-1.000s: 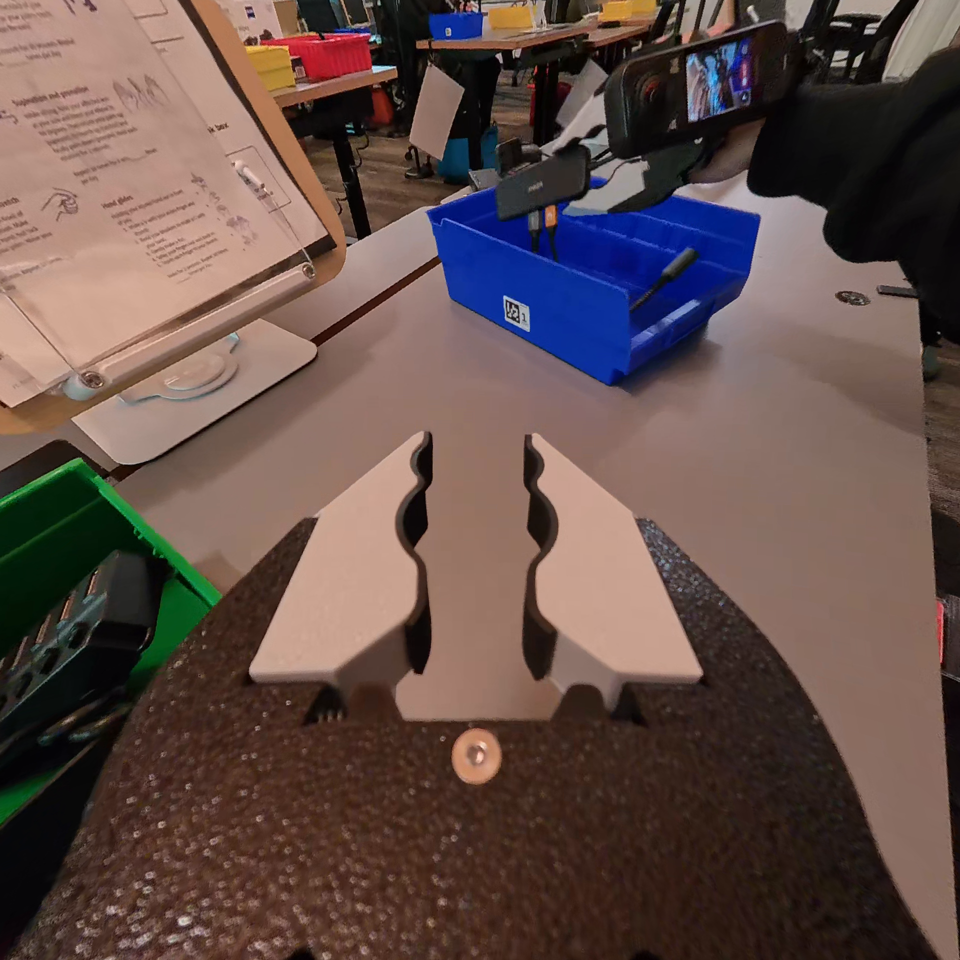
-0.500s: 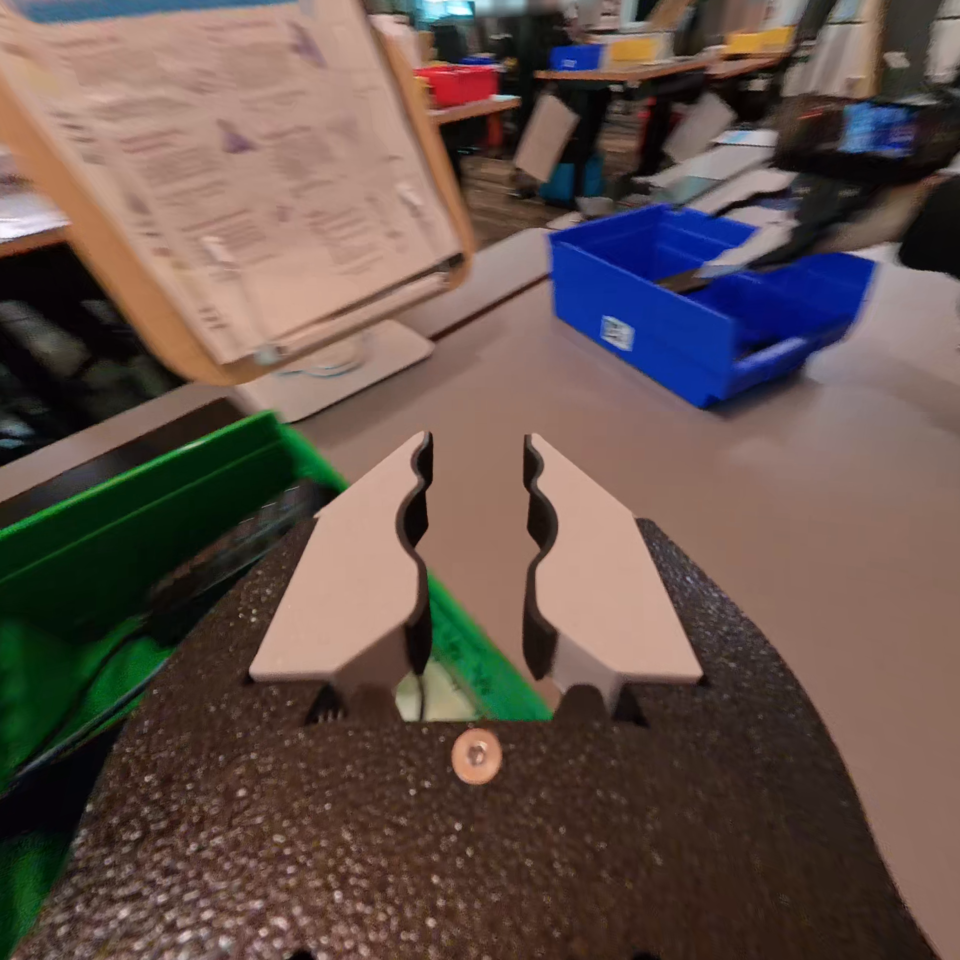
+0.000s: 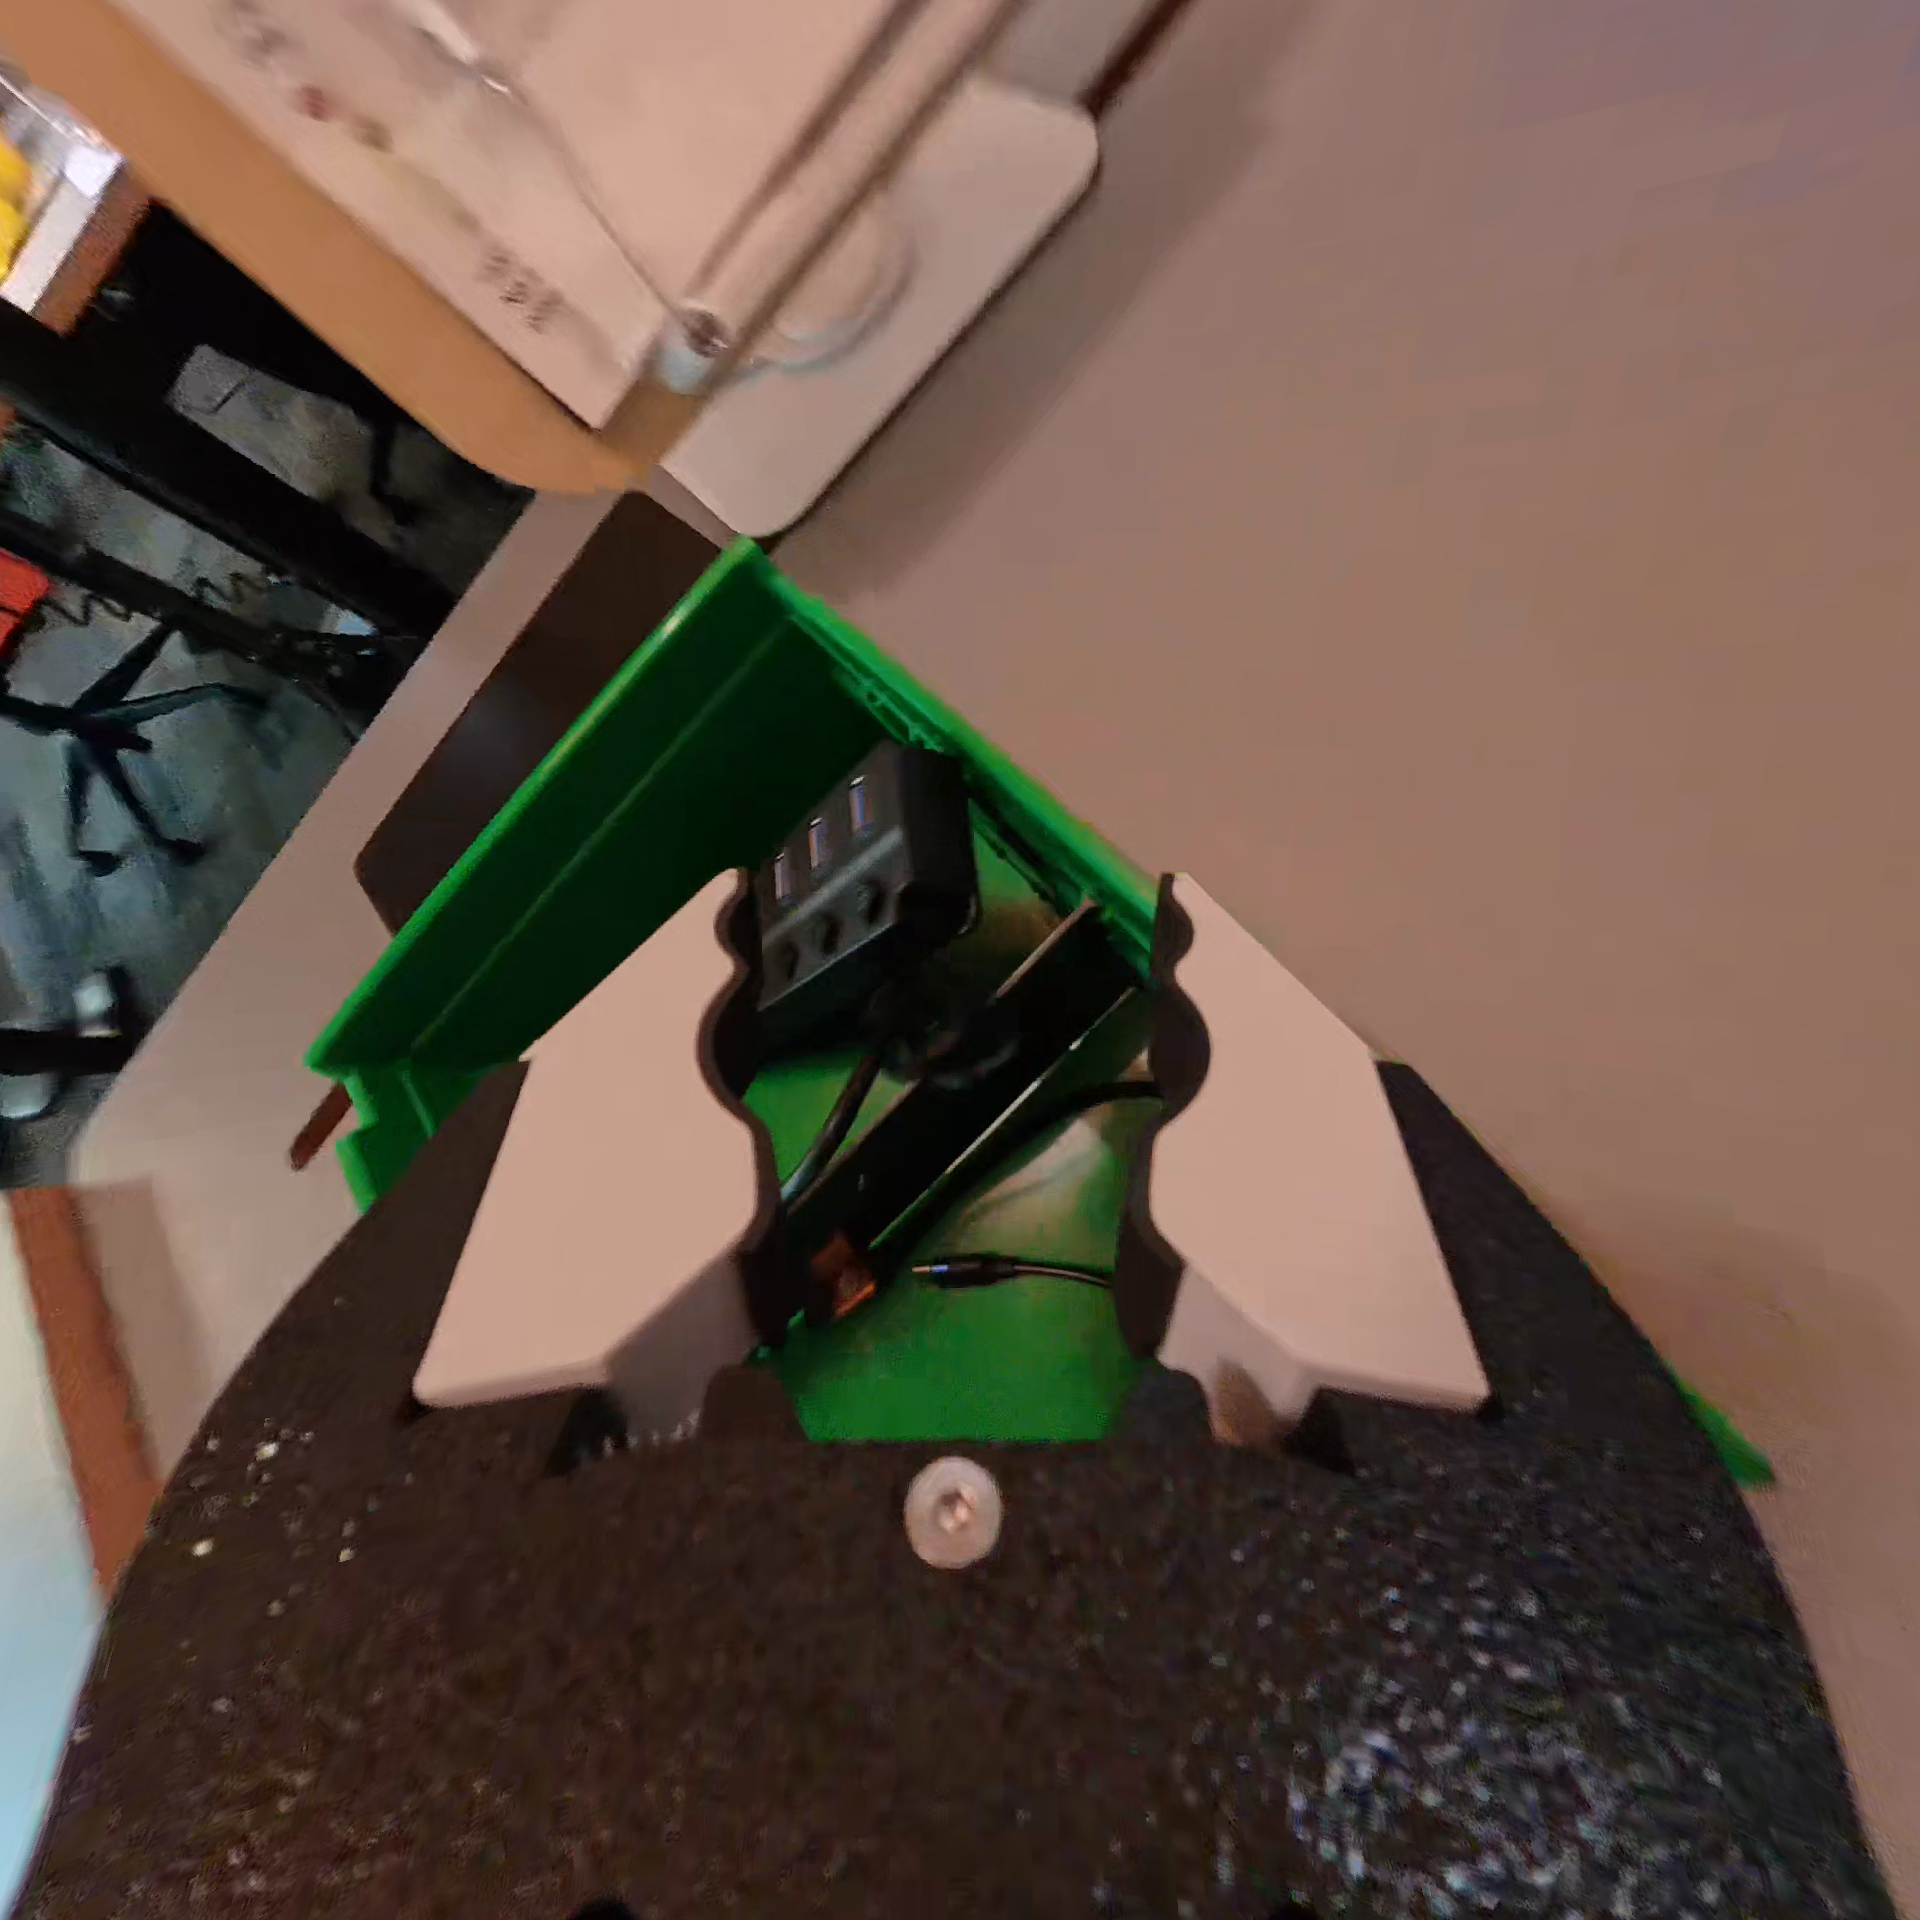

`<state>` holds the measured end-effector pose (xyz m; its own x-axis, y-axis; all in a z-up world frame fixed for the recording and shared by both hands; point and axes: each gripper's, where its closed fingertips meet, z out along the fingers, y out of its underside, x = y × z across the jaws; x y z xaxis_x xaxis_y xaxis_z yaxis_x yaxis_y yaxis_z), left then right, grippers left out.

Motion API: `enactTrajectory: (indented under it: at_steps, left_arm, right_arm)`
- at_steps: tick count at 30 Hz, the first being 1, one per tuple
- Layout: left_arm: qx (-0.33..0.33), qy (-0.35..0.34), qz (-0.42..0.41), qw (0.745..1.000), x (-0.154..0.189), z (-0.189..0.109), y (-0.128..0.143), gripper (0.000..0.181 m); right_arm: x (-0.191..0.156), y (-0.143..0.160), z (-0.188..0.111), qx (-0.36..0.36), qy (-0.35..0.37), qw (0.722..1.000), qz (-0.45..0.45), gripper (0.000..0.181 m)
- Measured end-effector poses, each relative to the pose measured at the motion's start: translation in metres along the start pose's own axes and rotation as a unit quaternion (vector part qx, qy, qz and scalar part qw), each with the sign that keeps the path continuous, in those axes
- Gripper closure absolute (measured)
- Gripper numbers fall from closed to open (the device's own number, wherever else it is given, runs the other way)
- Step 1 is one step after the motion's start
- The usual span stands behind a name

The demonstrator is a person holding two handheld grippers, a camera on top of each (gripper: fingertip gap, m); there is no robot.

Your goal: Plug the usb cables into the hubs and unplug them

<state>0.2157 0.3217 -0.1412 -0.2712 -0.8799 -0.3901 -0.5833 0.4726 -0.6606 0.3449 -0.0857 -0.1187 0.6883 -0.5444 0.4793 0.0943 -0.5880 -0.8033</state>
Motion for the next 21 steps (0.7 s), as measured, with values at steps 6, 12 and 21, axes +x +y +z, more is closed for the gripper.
enactTrajectory:
  at_steps: [6, 12, 21]
  left_arm:
    - [-0.068, -0.058, 0.034, 0.995, -0.006, 0.022, -0.004, 0.116]
    - [-0.06, -0.095, 0.007, 0.994, -0.028, -0.001, -0.002, 0.121]
    - [-0.114, -0.07, 0.059, 0.989, -0.024, 0.045, 0.027, 0.131]
  right_arm:
    - [-0.021, -0.004, -0.012, 0.027, -0.018, 0.999, 0.001, 0.104]
    - [-0.021, 0.012, -0.025, 0.017, -0.014, 1.0, -0.018, 0.105]
    - [-0.041, -0.006, -0.035, 0.084, -0.045, 0.995, 0.039, 0.106]
